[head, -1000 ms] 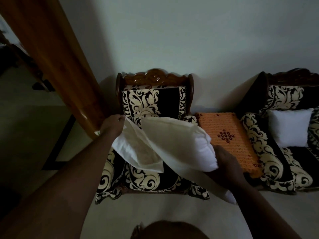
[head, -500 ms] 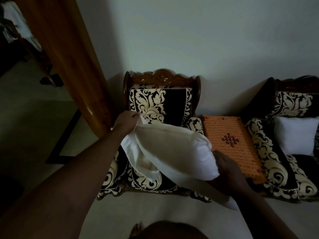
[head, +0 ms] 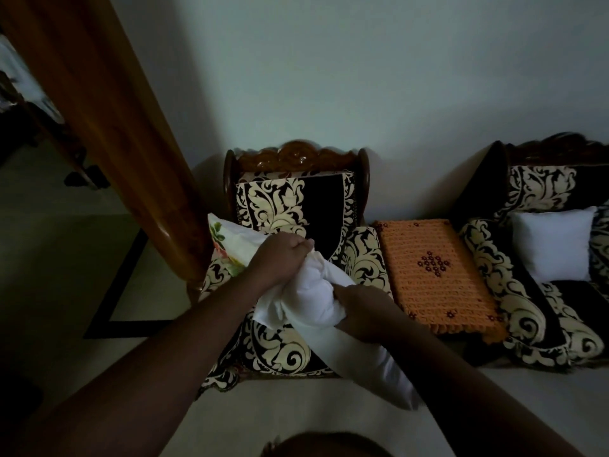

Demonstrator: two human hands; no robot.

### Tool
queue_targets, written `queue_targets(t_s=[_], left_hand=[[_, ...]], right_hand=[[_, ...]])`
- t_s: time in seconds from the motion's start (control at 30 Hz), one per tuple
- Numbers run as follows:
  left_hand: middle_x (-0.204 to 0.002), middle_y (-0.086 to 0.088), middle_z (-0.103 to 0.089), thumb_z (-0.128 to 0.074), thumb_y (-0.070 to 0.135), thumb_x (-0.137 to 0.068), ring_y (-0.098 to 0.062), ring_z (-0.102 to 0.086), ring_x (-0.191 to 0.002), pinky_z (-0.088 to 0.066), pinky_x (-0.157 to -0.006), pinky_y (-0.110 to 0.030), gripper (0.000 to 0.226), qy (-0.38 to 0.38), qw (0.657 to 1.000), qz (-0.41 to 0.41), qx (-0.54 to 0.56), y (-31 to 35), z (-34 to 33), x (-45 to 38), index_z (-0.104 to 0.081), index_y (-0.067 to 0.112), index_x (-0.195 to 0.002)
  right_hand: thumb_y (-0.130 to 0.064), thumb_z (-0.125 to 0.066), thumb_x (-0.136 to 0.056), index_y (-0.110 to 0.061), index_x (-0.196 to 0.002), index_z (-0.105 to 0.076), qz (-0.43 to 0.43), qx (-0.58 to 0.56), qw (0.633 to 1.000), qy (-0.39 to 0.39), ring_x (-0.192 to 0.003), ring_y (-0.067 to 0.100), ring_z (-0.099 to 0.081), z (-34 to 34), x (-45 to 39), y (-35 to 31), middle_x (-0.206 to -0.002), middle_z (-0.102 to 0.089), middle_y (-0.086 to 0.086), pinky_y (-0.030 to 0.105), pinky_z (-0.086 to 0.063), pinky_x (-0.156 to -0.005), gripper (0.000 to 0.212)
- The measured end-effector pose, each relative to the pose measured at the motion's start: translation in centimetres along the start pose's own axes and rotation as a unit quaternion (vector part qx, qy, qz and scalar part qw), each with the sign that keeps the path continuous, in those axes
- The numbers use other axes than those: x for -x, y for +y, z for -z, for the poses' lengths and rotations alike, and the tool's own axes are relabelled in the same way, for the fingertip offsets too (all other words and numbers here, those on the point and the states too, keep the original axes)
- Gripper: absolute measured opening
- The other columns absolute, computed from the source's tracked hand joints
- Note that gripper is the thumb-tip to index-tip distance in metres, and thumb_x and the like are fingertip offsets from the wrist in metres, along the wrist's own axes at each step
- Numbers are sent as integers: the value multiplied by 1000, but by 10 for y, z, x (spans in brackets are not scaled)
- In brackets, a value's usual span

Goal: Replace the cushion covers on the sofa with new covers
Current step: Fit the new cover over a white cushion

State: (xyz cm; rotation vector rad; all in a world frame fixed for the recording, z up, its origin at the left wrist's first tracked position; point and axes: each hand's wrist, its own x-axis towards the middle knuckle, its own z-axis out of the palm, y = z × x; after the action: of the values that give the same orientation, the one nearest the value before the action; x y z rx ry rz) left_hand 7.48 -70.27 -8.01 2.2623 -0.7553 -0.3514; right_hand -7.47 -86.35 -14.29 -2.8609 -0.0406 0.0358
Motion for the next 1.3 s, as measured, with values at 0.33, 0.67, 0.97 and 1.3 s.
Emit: queue_targets(t_s=[0.33, 0.67, 0.97, 1.3], left_hand=[[-105, 4, -73, -41, 45, -106, -14, -69, -87, -56, -75, -33, 34, 57, 949, -149, -271, 22, -11, 23, -64, 34, -128], [-99, 6, -75, -57, 35, -102, -10, -66, -88, -38, -69, -23, 20, 81, 982, -110, -133, 31, -10, 7, -75, 26, -105], [-132, 1, -66, -57, 47, -98, -17, -62, -115, -51, -96, -40, 50, 5, 958, -256, -129, 43, -41, 12, -51, 28, -144], [-89, -14, -70, -41, 35, -89, -35, -70, -78, -58, -60, -40, 44, 120, 942, -220, -225, 4, -69, 2, -67, 5, -108]], right_hand=[[-43, -58, -92, -19, -139, -48, -66, -53, 995, 51, -73, 18, -67, 2, -26, -14, -89, -71, 0, 37, -59, -68, 54], [-44, -55, -89, -34, -155, -27, -25, -70, 994, 86, -72, 18, -65, 2, -9, -28, -89, -69, -1, 38, -55, -66, 73], [-32, -62, -95, -21, -148, -44, -153, -231, 953, 125, -83, 19, -69, 16, 3, -5, -100, -72, 4, 33, -52, -75, 57], [-12, -69, -90, -31, -145, -51, -213, -477, 820, 233, -109, -15, -57, 33, 32, 45, -121, -59, -31, 14, -46, -91, 61]])
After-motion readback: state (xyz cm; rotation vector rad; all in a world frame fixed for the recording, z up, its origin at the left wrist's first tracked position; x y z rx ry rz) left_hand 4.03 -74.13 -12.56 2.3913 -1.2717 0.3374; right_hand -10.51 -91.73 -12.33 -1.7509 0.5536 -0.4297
